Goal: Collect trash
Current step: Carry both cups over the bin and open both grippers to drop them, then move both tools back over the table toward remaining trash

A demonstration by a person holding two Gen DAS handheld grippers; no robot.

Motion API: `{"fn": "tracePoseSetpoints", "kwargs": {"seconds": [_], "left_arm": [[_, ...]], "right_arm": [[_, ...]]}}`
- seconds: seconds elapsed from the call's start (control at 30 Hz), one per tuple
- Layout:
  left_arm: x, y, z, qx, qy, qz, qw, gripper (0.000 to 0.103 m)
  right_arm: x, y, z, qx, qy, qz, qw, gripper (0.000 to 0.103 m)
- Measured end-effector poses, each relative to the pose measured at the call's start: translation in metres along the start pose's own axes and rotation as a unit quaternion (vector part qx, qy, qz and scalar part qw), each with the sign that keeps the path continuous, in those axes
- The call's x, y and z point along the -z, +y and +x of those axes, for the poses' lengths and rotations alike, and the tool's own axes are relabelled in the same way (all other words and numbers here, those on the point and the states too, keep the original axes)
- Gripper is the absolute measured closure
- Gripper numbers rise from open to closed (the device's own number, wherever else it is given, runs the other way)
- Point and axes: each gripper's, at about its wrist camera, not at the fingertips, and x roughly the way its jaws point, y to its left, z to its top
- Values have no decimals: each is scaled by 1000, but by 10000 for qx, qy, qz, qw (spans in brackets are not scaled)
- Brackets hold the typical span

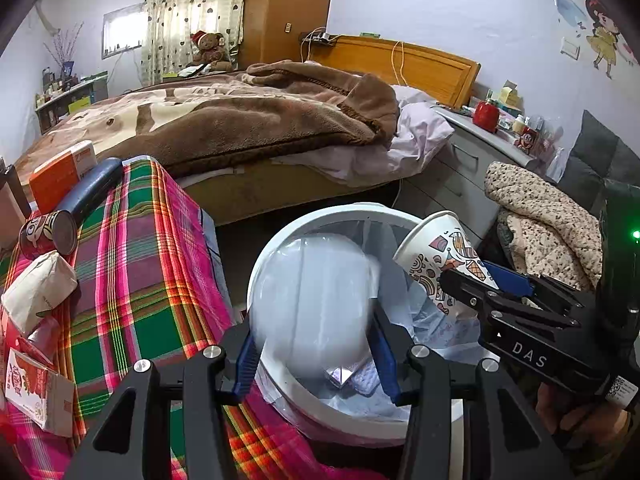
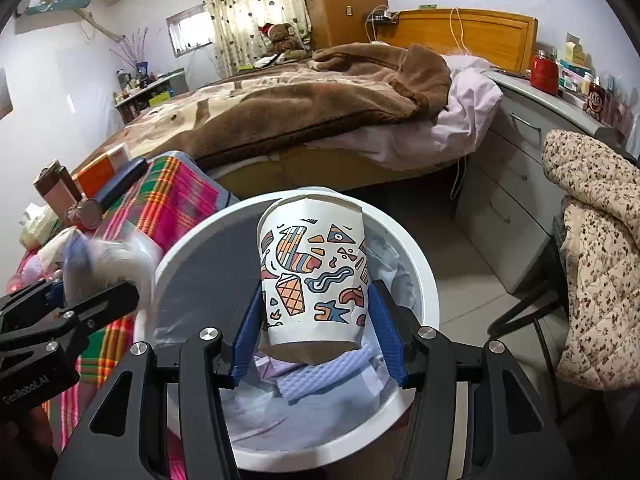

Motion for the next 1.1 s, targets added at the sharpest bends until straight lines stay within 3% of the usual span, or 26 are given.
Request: {"fn": "tracePoseSetpoints", "kwargs": {"seconds": [0.13,0.2,0.3,0.73,1.1], "left_arm": [[-2,-1,4,-9,35,18,10000,52],[-3,0,4,-12,27,-5,10000,45],[-3,3,1,31,-25,-50,10000,40],[2,32,-36,-243,-278,-391,9986,40],[18,84,-77,-805,-503,-831,9920,39]], "right_arm": [[0,-1,3,104,87,40,9999,48],[-1,-3,3,113,102,89,9998,46],[0,-5,0,85,55,142,9998,33],[-6,13,-13,-101,-189,96,9997,33],[-9,53,-17,-471,-342,-137,9982,33]]}}
